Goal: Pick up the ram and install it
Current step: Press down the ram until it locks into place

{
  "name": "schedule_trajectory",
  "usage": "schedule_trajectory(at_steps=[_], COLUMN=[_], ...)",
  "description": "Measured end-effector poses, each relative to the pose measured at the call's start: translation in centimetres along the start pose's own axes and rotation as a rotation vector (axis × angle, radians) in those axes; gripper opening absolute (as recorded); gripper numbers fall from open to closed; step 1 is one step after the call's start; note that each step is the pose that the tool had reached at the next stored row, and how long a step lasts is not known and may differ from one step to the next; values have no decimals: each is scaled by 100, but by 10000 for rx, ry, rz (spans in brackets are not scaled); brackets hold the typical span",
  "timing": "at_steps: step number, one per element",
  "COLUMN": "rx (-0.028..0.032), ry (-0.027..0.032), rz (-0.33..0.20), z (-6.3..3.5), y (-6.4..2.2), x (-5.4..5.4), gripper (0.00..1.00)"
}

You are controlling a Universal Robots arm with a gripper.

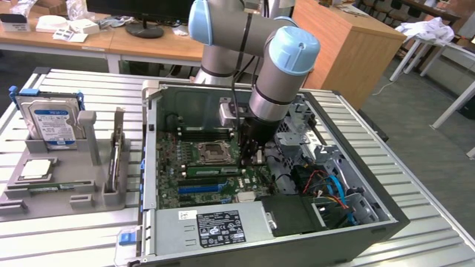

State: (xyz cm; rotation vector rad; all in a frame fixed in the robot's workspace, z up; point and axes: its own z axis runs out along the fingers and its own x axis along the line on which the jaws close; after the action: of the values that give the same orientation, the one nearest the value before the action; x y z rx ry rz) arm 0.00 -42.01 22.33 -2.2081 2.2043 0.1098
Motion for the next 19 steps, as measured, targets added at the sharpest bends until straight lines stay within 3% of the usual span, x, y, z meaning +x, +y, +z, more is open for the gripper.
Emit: schedule_trajectory(at_steps=[10,19], rx=[2,1], ry=[-5,-2], rz=[0,0], z=[5,-148], y=[0,5], x=[0,-10], gripper=[11,11])
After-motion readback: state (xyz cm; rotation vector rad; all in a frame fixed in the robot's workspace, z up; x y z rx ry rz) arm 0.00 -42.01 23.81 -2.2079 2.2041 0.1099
